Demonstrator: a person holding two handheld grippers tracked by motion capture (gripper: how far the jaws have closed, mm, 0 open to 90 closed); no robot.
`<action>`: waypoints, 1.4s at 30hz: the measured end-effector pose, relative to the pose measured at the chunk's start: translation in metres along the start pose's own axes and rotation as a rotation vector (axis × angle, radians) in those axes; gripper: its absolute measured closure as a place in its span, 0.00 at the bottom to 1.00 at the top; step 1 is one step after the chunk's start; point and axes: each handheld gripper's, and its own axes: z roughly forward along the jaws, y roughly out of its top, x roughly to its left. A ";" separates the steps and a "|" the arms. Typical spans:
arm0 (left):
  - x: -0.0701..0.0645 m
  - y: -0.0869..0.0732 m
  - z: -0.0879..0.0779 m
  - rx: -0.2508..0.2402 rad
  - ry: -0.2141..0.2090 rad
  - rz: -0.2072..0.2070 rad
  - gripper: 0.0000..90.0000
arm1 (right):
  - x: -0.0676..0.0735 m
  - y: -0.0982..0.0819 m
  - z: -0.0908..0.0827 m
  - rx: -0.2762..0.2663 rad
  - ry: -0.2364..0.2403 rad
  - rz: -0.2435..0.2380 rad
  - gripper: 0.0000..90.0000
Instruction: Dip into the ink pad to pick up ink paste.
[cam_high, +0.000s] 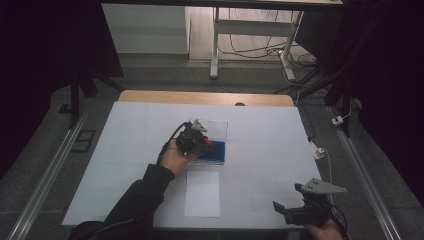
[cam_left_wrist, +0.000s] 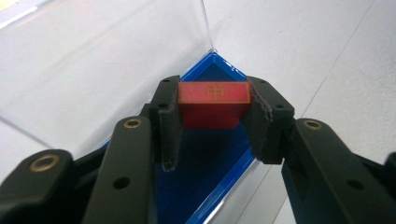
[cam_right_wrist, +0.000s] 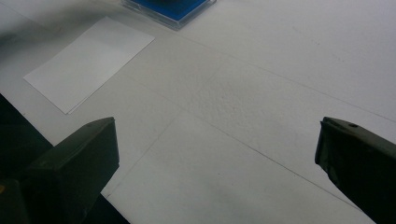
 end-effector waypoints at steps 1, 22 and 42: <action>0.000 0.000 0.002 0.003 -0.002 -0.002 0.65 | 0.000 0.000 0.000 0.000 0.000 0.000 0.00; 0.004 -0.003 0.014 0.073 0.010 -0.032 0.65 | 0.000 0.000 0.000 0.001 0.000 0.000 0.00; -0.014 0.004 0.018 0.116 0.114 0.023 0.65 | 0.001 0.000 0.001 0.013 0.002 0.002 0.00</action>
